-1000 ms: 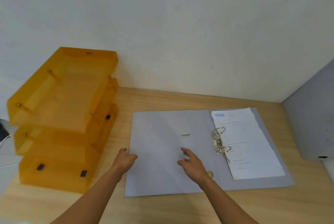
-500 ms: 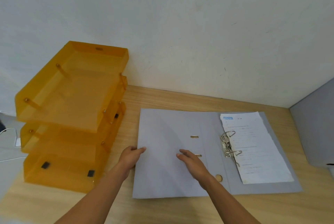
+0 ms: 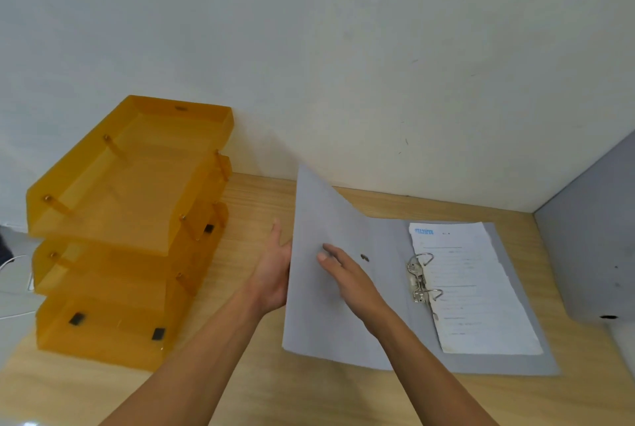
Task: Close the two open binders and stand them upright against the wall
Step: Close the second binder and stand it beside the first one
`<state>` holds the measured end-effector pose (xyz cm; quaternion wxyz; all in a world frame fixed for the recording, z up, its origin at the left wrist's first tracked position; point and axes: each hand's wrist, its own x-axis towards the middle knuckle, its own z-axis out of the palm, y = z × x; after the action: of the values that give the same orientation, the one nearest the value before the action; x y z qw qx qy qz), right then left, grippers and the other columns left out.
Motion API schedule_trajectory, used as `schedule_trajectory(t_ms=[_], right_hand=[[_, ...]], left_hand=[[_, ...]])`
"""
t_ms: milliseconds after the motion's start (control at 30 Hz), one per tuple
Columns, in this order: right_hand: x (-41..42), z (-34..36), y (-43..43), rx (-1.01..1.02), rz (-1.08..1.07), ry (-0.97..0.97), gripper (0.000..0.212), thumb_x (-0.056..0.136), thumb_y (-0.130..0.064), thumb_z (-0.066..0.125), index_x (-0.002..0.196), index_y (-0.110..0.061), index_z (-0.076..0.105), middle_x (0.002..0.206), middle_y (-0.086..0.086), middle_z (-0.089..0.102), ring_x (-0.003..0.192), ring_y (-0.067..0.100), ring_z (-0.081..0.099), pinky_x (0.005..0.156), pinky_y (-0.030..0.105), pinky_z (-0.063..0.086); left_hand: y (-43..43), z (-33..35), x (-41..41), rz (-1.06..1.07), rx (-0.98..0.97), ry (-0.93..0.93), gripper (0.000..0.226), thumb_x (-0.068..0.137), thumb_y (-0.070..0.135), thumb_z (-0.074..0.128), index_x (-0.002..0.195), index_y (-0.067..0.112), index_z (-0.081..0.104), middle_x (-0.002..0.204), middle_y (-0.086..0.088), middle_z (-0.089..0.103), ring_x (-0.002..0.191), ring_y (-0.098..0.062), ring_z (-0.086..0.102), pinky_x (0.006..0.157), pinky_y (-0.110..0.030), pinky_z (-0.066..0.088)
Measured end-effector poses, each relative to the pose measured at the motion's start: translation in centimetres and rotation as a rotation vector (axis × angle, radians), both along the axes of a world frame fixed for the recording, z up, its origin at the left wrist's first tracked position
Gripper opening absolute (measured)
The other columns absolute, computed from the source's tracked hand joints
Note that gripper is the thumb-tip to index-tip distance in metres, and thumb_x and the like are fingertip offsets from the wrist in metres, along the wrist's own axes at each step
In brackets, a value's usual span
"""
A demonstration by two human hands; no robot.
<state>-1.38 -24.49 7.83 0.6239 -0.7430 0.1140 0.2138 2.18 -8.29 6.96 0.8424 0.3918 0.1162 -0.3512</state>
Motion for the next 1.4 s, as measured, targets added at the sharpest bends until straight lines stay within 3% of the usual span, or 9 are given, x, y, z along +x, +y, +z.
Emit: schedule_trajectory(t_ms=[167, 333, 433, 567, 833, 933, 1067, 1233, 1400], right_hand=[[-1.0, 3.4, -4.2, 0.009, -0.052, -0.028, 0.076, 0.082, -0.071, 0.055, 0.150, -0.039, 0.038, 0.153, -0.013, 0.042, 0.136, 0.010, 0.042, 0.112, 0.045, 0.039], [-2.5, 6.3, -10.3, 0.040, -0.054, -0.034, 0.070, 0.085, -0.070, 0.051, 0.148, -0.044, 0.038, 0.144, -0.021, 0.047, 0.132, 0.007, 0.045, 0.084, 0.029, 0.048], [-3.3, 7.2, -14.5, -0.031, -0.049, -0.001, 0.057, 0.086, -0.055, 0.061, 0.139, -0.038, 0.050, 0.131, -0.012, 0.064, 0.119, 0.014, 0.061, 0.097, 0.044, 0.053], [-4.2, 7.7, -19.2, -0.119, 0.020, 0.108, 0.041, 0.090, -0.024, 0.057, 0.130, -0.027, 0.057, 0.115, 0.001, 0.072, 0.102, 0.024, 0.070, 0.087, 0.046, 0.059], [-4.0, 6.0, -26.0, 0.159, -0.035, 0.136, 0.031, 0.091, -0.005, 0.061, 0.122, -0.010, 0.067, 0.116, 0.008, 0.075, 0.108, 0.029, 0.071, 0.099, 0.048, 0.054], [-4.6, 3.6, -29.0, 0.253, -0.091, 0.155, 0.033, 0.089, -0.003, 0.066, 0.122, -0.007, 0.066, 0.117, 0.010, 0.075, 0.107, 0.028, 0.072, 0.094, 0.042, 0.056], [-5.4, -0.8, -32.4, -0.085, -0.295, 0.090, 0.033, 0.085, -0.003, 0.071, 0.117, -0.007, 0.066, 0.115, 0.011, 0.075, 0.100, 0.027, 0.072, 0.091, 0.042, 0.057], [-6.0, -5.3, -35.7, -0.409, -0.286, 0.115, 0.063, 0.080, -0.012, 0.076, 0.134, -0.014, 0.044, 0.119, 0.006, 0.065, 0.098, 0.022, 0.063, 0.074, 0.029, 0.049], [-6.4, -9.0, -36.0, -0.507, -0.176, 0.187, 0.088, 0.075, -0.022, 0.082, 0.150, -0.013, 0.036, 0.143, 0.015, 0.050, 0.129, 0.031, 0.051, 0.106, 0.037, 0.043]], left_hand=[[-8.0, 2.2, -0.8, -0.067, 0.151, -0.121, 0.058, 0.104, 0.052, 0.030, 0.133, 0.017, 0.066, 0.134, -0.011, 0.068, 0.124, -0.027, 0.065, 0.103, -0.045, 0.052], [-14.6, 1.6, -1.9, -0.205, 0.334, -0.218, 0.061, 0.100, 0.061, 0.037, 0.156, 0.037, 0.033, 0.164, 0.009, 0.032, 0.151, -0.011, 0.027, 0.121, -0.056, 0.025], [-17.2, 0.4, -2.5, -0.205, 0.384, -0.210, 0.071, 0.097, 0.059, 0.046, 0.157, 0.050, 0.010, 0.168, 0.015, 0.016, 0.150, -0.008, 0.022, 0.122, -0.059, 0.018], [-19.0, -1.4, -2.6, -0.193, 0.489, -0.181, 0.079, 0.096, 0.054, 0.054, 0.158, 0.046, 0.007, 0.168, 0.015, 0.011, 0.153, -0.018, 0.019, 0.119, -0.059, 0.020], [-19.3, -4.5, -3.7, -0.060, 0.690, -0.033, 0.080, 0.096, 0.051, 0.057, 0.161, 0.029, 0.016, 0.165, 0.001, 0.028, 0.149, -0.028, 0.031, 0.113, -0.055, 0.031], [-19.3, -5.4, -4.1, 0.007, 0.742, 0.000, 0.075, 0.096, 0.041, 0.062, 0.158, 0.023, 0.025, 0.151, -0.004, 0.048, 0.120, -0.025, 0.055, 0.093, -0.043, 0.047], [-20.0, -5.8, -4.8, -0.062, 0.758, 0.035, 0.048, 0.094, 0.033, 0.068, 0.137, 0.016, 0.055, 0.106, 0.008, 0.069, 0.088, -0.010, 0.066, 0.062, -0.028, 0.049], [-22.5, -6.1, -5.0, -0.092, 0.817, 0.024, 0.038, 0.092, 0.027, 0.072, 0.125, 0.013, 0.059, 0.098, 0.006, 0.072, 0.080, -0.009, 0.069, 0.054, -0.024, 0.051], [-23.6, -6.6, -4.5, -0.121, 0.895, 0.006, 0.043, 0.089, 0.020, 0.075, 0.128, 0.006, 0.061, 0.119, -0.011, 0.073, 0.089, -0.023, 0.072, 0.057, -0.025, 0.054]])
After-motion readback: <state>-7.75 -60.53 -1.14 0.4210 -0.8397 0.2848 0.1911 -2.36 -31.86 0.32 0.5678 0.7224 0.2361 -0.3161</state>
